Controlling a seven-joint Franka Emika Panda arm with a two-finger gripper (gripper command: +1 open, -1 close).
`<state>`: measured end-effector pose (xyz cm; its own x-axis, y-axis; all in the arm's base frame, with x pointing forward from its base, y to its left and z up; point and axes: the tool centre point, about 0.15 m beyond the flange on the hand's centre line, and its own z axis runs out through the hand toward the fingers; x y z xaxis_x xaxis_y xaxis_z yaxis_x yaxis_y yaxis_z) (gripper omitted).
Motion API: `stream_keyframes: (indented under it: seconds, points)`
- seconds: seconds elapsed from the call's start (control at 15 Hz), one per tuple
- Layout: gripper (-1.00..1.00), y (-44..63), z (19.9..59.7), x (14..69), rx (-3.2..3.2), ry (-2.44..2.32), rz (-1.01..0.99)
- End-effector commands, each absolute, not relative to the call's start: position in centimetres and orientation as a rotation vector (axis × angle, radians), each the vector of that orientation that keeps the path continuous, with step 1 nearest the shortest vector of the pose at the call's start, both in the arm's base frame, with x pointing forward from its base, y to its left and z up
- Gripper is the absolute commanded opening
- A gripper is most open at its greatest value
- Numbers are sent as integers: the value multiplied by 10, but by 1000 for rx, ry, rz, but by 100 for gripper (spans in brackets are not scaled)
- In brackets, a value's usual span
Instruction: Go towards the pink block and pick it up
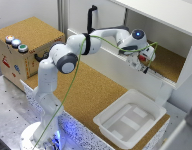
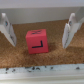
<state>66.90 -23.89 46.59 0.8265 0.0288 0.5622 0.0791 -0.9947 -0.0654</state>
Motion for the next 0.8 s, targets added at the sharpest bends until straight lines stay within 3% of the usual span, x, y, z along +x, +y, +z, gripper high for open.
stream_keyframes:
  seconds: [0.0, 0.13, 0.2, 0.73]
  points:
    - [100, -234, 462, 714, -2934, -194, -774]
    - [100, -234, 461, 717, -2948, -177, -788]
    - [-100, -235, 461, 716, -2940, -166, -821]
    - [-100, -239, 461, 698, -2988, -147, -857]
